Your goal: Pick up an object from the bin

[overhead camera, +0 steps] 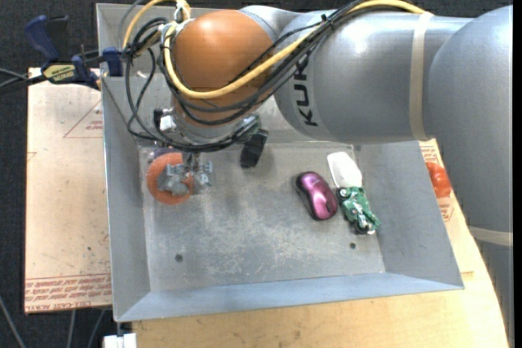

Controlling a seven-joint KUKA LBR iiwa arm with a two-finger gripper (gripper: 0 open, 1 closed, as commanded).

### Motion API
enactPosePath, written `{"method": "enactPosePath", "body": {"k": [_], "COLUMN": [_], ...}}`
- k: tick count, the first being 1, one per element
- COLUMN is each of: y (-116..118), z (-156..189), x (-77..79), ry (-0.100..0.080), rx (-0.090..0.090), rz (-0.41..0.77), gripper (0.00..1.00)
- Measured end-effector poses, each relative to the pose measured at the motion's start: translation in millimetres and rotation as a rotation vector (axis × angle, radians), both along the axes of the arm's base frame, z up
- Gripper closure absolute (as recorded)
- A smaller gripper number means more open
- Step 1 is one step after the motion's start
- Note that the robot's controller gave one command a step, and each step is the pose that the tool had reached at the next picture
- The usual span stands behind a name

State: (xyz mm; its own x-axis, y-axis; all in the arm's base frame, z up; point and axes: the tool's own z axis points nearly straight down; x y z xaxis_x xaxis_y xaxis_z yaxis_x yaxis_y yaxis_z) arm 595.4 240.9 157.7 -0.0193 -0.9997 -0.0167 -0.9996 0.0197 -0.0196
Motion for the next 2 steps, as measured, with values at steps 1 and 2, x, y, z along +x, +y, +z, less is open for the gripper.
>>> {"method": "enactPosePath", "body": {"k": [1, 2], "y": [-14.3, -16.3], "z": [-7.7, -12.4], "x": [12.4, 27.0], "ry": [-0.007, -0.006], "rx": [-0.003, -0.002], "rz": [0.259, 0.227], "gripper": [1.00, 1.00]}}
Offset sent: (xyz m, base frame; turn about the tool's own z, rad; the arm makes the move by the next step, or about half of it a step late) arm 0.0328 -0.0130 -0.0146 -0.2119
